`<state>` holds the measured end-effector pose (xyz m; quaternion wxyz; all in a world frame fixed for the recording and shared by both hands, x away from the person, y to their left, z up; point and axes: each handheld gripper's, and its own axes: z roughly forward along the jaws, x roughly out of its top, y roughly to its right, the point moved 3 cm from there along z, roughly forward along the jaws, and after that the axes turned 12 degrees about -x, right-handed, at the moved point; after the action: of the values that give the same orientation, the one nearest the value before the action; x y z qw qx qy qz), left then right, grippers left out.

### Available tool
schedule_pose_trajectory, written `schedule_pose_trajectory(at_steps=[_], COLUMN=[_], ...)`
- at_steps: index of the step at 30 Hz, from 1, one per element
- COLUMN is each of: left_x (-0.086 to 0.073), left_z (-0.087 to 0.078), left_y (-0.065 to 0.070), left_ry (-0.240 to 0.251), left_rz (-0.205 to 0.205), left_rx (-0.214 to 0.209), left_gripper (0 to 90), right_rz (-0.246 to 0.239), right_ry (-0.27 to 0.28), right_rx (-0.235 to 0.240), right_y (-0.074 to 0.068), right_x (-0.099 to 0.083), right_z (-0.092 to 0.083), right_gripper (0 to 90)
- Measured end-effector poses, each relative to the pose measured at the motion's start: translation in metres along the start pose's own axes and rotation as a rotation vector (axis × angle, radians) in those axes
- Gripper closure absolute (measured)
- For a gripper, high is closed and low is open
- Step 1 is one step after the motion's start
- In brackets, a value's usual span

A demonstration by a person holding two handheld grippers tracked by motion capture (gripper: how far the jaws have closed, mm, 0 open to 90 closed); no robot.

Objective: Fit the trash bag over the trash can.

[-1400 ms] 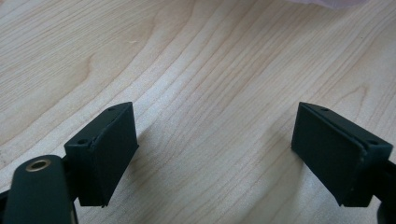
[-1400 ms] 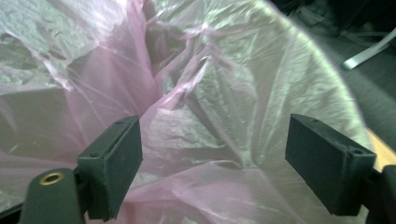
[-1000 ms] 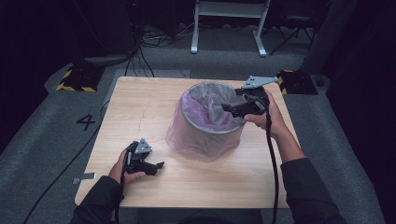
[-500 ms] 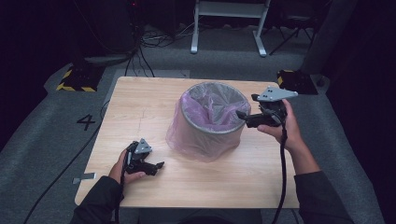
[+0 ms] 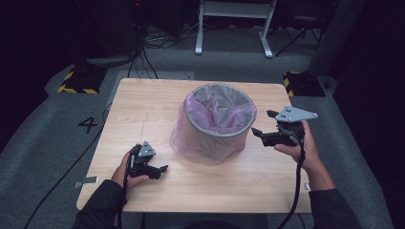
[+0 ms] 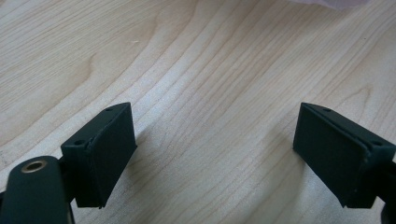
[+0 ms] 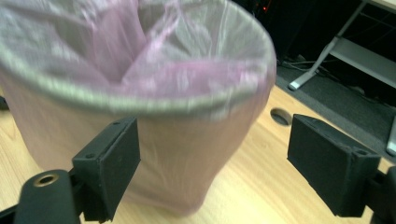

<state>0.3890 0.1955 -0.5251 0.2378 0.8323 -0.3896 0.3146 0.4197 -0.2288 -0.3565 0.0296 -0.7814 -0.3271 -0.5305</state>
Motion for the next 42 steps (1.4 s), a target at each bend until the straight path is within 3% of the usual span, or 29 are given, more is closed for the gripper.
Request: schedule_pose_trajectory(at_steps=[9, 13, 14, 17, 21, 25, 31, 35, 42], left_x=[0.0, 0.0, 0.0, 0.0, 0.0, 0.0, 0.0, 0.0, 0.0], left_z=[0.0, 0.0, 0.0, 0.0, 0.0, 0.0, 0.0, 0.0, 0.001], left_y=[0.0, 0.0, 0.0, 0.0, 0.0, 0.0, 0.0, 0.0, -0.001], left_ry=[0.001, 0.002, 0.002, 0.001, 0.001, 0.001, 0.002, 0.003, 0.0], left_rz=[-0.006, -0.006, -0.007, -0.006, -0.011, -0.011, -0.011, -0.009, -0.009], left_rx=[0.004, 0.003, 0.003, 0.005, 0.006, 0.005, 0.004, 0.002, 0.006], left_gripper=[12.8, 12.7, 12.7, 12.7, 12.7, 12.7, 12.7, 12.5, 11.5], right_rz=[-0.037, -0.04, -0.04, -0.037, 0.004, 0.055, 0.118, 0.149, 0.144], right_ry=[-0.083, -0.162, -0.162, -0.216, -0.256, -0.273, -0.265, -0.265, -0.267], right_rx=[-0.008, 0.008, 0.008, 0.013, 0.015, 0.046, 0.076, 0.059, 0.068], right_y=[-0.01, -0.014, -0.014, -0.015, -0.016, -0.017, -0.017, -0.014, -0.013], right_x=[-0.058, -0.099, -0.099, -0.123, -0.147, -0.166, -0.178, -0.18, -0.18], right_z=[0.008, 0.018, 0.018, 0.023, 0.023, 0.021, 0.022, 0.023, 0.024], right_gripper=[17.1, 17.5, 17.5, 17.6, 17.7, 17.5, 16.2, 15.6, 14.3])
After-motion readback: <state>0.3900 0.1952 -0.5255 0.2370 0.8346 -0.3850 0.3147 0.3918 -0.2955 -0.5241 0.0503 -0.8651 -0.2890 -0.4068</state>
